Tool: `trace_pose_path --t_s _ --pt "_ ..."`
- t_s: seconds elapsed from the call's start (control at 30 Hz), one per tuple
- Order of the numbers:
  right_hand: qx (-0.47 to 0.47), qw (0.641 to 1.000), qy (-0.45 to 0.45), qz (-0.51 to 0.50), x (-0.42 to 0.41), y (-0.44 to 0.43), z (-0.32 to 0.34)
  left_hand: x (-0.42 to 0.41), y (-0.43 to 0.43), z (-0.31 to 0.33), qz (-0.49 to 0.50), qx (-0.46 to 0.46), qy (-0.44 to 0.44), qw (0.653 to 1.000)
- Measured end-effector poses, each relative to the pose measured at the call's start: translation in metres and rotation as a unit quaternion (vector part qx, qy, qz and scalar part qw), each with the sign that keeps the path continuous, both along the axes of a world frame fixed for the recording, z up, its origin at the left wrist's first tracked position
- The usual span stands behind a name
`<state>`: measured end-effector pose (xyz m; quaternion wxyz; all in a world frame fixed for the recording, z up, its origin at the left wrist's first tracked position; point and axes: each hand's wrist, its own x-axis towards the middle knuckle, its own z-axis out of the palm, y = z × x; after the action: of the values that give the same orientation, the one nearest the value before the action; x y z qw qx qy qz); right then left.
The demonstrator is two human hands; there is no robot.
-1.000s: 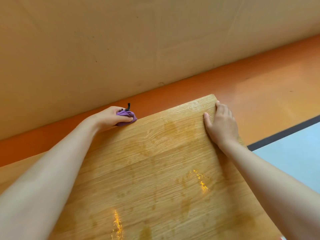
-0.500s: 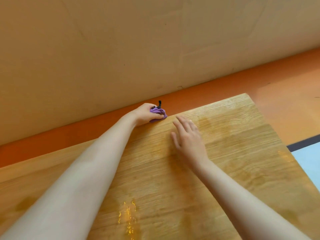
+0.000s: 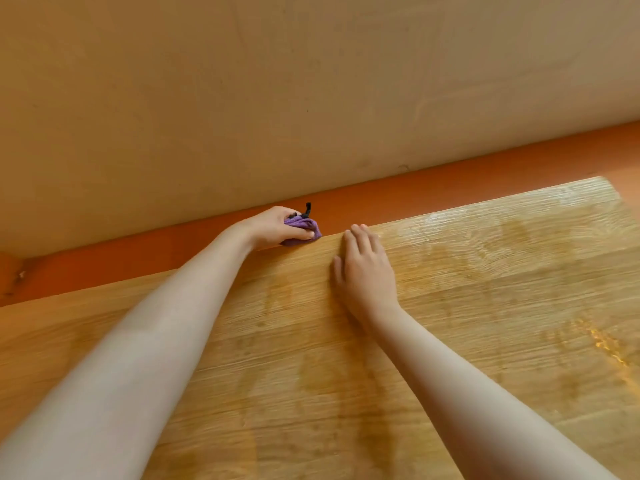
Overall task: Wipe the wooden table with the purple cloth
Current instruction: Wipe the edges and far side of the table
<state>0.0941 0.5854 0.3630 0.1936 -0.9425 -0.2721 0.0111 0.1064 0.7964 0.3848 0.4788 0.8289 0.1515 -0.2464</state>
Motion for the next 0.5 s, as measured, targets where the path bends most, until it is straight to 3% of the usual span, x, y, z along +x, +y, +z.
trace_pose_path --t_s 0.5 --pt "0.003 0.999 -0.037 -0.024 0.0 0.005 -0.013 0.037 -0.037 -0.011 -0.012 -0.031 -0.019 0.999"
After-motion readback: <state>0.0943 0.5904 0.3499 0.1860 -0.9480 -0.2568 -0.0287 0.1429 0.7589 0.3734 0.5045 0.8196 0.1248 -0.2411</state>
